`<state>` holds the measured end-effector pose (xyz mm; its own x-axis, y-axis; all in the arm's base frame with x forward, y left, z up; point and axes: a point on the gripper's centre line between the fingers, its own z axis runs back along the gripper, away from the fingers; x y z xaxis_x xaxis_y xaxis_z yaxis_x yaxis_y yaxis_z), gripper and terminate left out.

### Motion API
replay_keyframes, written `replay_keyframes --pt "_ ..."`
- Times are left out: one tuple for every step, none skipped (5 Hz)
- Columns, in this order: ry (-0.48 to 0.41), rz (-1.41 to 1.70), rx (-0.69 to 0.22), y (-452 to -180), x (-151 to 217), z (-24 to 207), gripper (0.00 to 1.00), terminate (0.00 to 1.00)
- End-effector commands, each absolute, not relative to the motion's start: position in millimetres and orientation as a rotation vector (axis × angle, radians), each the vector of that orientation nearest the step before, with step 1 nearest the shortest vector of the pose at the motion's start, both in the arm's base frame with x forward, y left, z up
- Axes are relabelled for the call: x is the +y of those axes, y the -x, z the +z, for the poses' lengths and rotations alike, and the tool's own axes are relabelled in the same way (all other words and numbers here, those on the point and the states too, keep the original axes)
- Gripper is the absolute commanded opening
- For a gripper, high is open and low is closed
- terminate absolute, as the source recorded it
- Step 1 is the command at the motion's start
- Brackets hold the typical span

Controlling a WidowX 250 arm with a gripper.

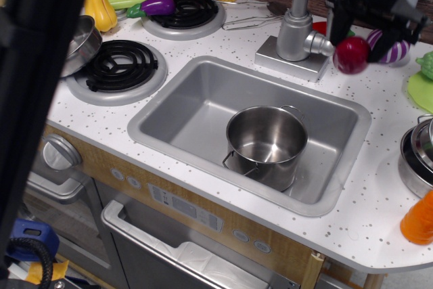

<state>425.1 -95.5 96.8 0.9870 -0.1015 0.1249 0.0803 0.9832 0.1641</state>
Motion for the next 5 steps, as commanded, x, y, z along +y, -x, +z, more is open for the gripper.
replay_keyframes --pt "-0.178 -0.077 -0.177 -403.5 -77.3 152.0 0.00 0.00" --pt "-0.125 -0.023 -0.108 -387.6 -62.6 140.7 1.00 0.00" --pt "-0.096 0.010 -0.093 -377.5 -44.1 119.1 1.00 0.00" --pt "-0.074 0.030 -0.095 -370.1 -32.2 105.0 1.00 0.00" --pt "-0.032 0.029 -0.095 -367.0 -28.5 99.9 1.00 1.00"
